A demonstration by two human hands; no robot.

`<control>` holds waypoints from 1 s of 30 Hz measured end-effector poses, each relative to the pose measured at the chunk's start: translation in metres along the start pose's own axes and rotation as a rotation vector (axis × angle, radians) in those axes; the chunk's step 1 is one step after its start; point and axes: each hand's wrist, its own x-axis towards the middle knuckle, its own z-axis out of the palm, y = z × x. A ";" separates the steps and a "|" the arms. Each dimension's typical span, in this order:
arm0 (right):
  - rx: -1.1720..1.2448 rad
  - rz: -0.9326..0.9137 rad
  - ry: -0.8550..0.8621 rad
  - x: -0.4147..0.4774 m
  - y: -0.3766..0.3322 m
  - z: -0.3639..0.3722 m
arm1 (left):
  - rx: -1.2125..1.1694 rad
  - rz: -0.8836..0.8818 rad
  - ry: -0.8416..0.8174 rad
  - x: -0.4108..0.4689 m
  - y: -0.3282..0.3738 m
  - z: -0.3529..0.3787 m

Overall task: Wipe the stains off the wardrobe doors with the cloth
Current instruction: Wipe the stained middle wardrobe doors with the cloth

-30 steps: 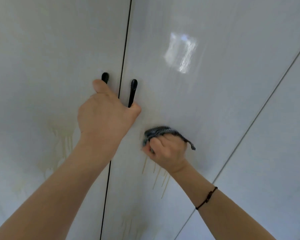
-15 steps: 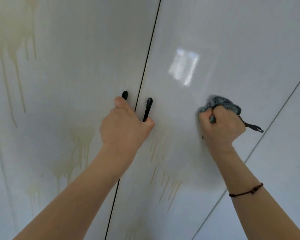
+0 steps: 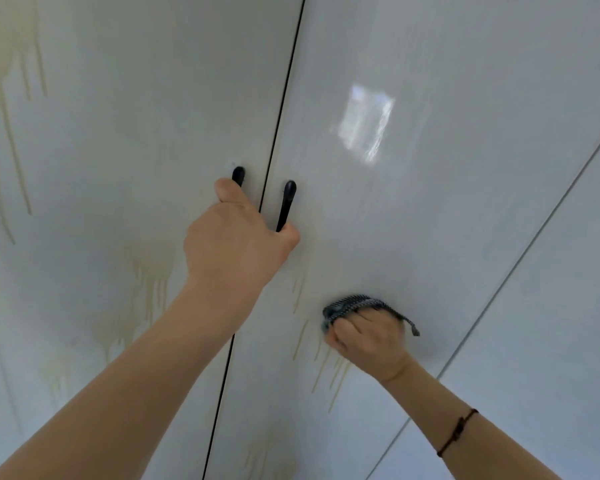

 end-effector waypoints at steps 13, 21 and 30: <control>-0.248 0.321 0.401 0.170 0.065 -0.026 | 0.031 -0.017 -0.031 0.000 0.003 -0.003; -0.006 0.032 0.157 0.086 -0.012 0.011 | -0.014 0.010 0.001 0.000 -0.002 -0.003; -0.164 0.053 0.160 0.055 0.073 -0.040 | -0.004 0.029 -0.008 -0.002 -0.005 -0.006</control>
